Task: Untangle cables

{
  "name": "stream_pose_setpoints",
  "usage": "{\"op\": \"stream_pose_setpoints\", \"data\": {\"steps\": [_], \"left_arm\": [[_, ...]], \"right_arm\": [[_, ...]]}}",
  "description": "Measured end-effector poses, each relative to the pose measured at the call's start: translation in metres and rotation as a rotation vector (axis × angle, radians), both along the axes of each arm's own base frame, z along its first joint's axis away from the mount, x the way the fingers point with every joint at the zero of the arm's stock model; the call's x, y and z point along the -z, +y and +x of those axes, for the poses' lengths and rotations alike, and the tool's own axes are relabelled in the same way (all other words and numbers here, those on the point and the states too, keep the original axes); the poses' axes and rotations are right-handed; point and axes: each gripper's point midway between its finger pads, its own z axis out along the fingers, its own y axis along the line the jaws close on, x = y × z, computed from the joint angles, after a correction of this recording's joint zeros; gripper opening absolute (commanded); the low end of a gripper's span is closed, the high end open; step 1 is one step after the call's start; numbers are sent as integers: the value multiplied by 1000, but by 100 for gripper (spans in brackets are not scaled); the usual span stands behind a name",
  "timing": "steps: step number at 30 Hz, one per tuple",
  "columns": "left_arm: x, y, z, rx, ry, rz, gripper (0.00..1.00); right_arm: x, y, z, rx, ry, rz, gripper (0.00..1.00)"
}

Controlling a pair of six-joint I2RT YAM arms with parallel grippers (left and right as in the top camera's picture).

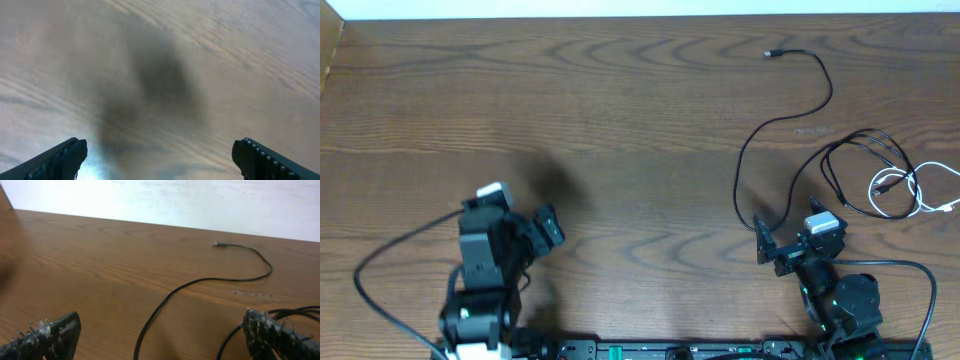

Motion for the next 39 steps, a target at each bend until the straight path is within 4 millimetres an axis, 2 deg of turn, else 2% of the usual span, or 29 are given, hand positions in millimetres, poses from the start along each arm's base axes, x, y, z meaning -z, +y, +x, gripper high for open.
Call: {"op": "stream_pose_setpoints", "data": {"steps": [6, 10, 18, 25, 30, 33, 39], "left_arm": [[28, 0, -16, -2, -73, 5, 98], [25, 0, -15, -2, -179, 10, 98], [-29, 1, -11, -6, -461, 27, 98], [-59, 1, -5, -9, -595, 34, 98], [-111, 1, -1, -7, -809, 43, 98], [-133, -3, -3, 8, -901, 39, 98], [-157, -7, -6, 24, -1021, 34, 98]], "right_arm": [[0, 0, 0, 0, 0, 0, 99], [0, 0, 0, 0, 0, 0, 99], [0, 0, 0, 0, 0, 0, 99], [0, 0, 0, 0, 0, 0, 99], [0, 0, 0, 0, 0, 0, 99], [0, 0, 0, 0, 0, 0, 99], [0, 0, 0, 0, 0, 0, 99]]}}
